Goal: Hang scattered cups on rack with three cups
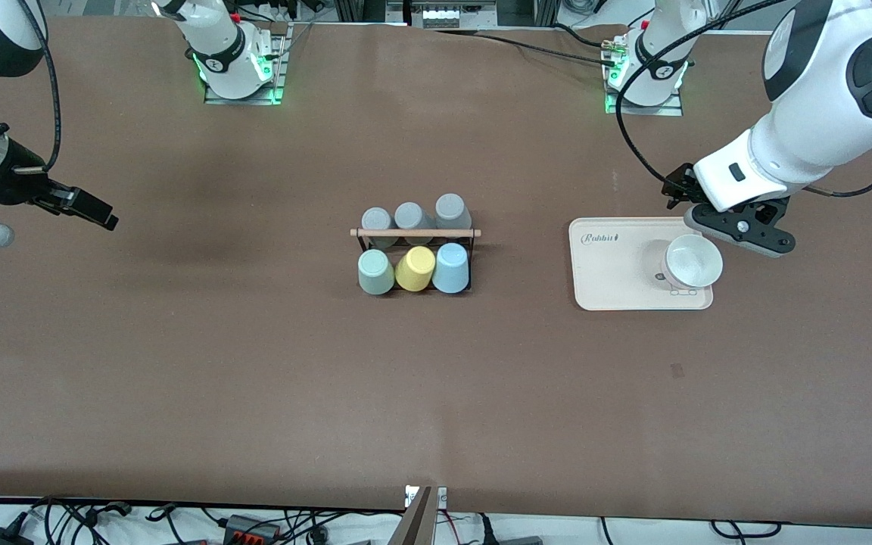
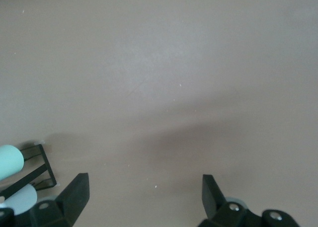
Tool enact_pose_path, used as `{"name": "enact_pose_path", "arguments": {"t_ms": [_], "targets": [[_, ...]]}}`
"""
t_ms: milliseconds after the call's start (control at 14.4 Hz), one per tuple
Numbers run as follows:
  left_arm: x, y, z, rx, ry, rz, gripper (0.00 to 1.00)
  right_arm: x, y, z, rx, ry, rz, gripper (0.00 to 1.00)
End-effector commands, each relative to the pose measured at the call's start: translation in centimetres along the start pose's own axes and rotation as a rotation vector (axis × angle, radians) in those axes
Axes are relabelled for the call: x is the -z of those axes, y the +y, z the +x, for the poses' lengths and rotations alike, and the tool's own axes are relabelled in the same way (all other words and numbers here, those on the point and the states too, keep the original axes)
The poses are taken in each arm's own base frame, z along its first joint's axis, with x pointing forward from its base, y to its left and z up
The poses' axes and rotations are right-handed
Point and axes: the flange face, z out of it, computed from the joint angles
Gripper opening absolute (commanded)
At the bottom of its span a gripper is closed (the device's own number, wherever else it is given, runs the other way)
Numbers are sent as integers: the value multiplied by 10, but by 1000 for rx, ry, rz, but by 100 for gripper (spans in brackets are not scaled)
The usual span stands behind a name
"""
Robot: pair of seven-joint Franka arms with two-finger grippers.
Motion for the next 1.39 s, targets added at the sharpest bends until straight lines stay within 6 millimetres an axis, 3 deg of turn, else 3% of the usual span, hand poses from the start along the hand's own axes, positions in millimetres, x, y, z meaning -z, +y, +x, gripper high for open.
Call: {"name": "enact_pose_path", "arguments": {"t_ms": [0,765,904,1322], "targets": [[5,2,-5,-16,15,-9,100,-7,4,1,84,15,-12,100],[5,2,-5,-16,17,-9,100,-2,-10,-3,149,19,-44,100],[5,2,-5,-16,17,-9,100,1,-21,-6,190,25,-44,100],[5,2,-5,-16,17,-9,100,0,-17,-5,205,11,-46,100]]}}
